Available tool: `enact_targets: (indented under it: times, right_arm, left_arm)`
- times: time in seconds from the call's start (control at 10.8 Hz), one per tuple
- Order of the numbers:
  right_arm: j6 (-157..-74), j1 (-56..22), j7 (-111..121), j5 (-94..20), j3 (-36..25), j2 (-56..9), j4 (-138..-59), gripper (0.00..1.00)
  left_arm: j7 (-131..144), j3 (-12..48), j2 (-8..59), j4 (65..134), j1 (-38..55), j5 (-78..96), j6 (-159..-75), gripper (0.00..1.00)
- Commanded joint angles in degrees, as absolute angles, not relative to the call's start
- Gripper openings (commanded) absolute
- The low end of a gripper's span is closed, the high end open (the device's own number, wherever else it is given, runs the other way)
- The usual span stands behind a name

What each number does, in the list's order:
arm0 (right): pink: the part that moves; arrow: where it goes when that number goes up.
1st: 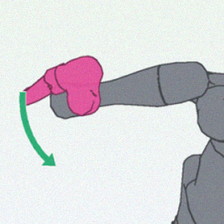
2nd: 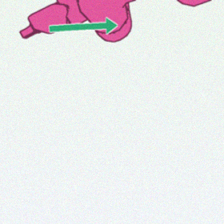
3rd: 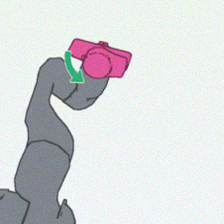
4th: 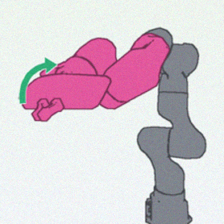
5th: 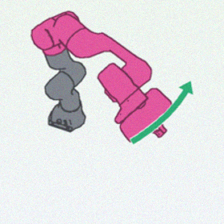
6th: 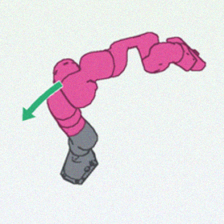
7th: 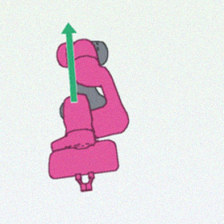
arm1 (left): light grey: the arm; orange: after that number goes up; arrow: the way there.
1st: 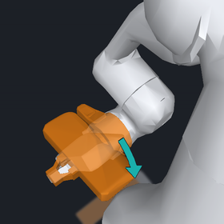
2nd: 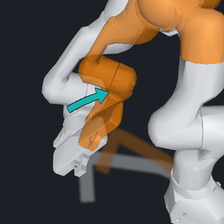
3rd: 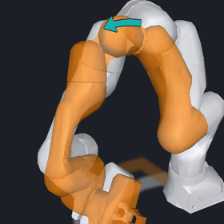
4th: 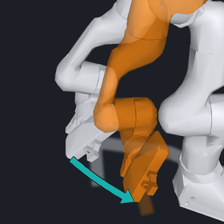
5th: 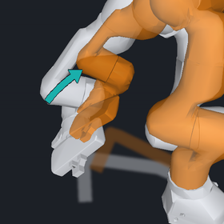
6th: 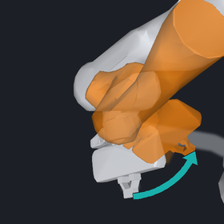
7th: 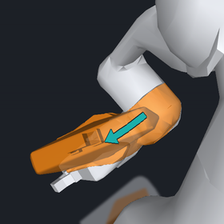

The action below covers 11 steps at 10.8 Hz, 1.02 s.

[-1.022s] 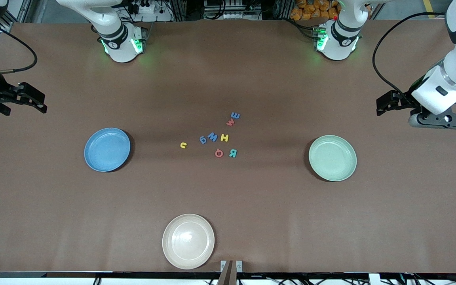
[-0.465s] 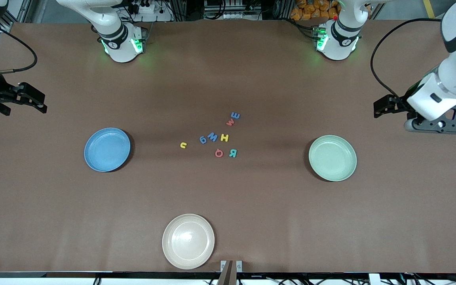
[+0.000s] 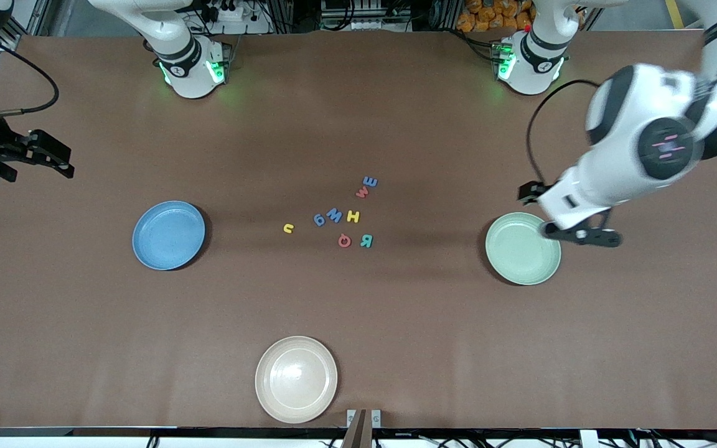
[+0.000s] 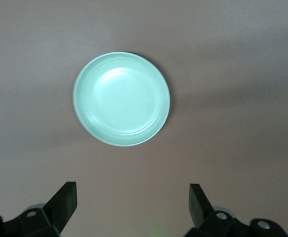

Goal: Sort upper and lower case letters into plates
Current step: 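Reach the left gripper toward the yellow H among the letters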

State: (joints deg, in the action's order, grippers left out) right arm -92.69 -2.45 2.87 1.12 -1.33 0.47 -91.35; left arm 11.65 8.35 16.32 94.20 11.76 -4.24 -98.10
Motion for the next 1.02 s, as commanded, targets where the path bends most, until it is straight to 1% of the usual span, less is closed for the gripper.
enact_targets:
  times: [0.0, 0.09, 0.28, 0.46, 0.65, 0.74, 0.93]
  right_arm:
    - [-92.64, -2.55, 2.9, 0.35, -1.58, 0.88, -91.67, 1.0]
    - [-92.64, -2.55, 2.9, 0.35, -1.58, 0.88, -91.67, 1.0]
    - [-92.46, -2.37, 2.9, 0.35, -1.58, 0.97, -91.76, 1.0]
    - [-92.64, -1.41, 2.9, 0.35, -1.58, 0.97, -91.85, 1.0]
    - [-92.38, -1.14, 2.9, 0.35, -1.58, -0.95, -91.93, 1.0]
    - [-92.2, -1.49, 2.99, 0.35, -1.5, -3.32, -92.28, 1.0]
    - [-90.98, -1.93, 3.08, 0.35, -1.49, -4.65, -92.29, 1.0]
  left_arm:
    - [20.36, 8.09, 23.27, 88.96, 17.73, -7.2, -98.78, 1.0]
    - [21.61, 8.26, 25.55, 88.6, 18.71, -6.77, -100.88, 1.0]
    - [28.52, 8.44, 28.81, 88.59, 23.97, -5.1, -106.24, 1.0]
    - [33.83, 8.61, 30.75, 88.68, 27.58, -3.61, -110.64, 1.0]
    - [33.58, 8.79, 34.0, 88.51, 30.39, -3.52, -117.73, 1.0]
    - [33.49, 8.7, 35.93, 86.94, 31.72, -3.52, -120.56, 1.0]
    - [33.57, 9.4, 41.37, 80.1, 34.35, -3.52, -121.2, 1.0]
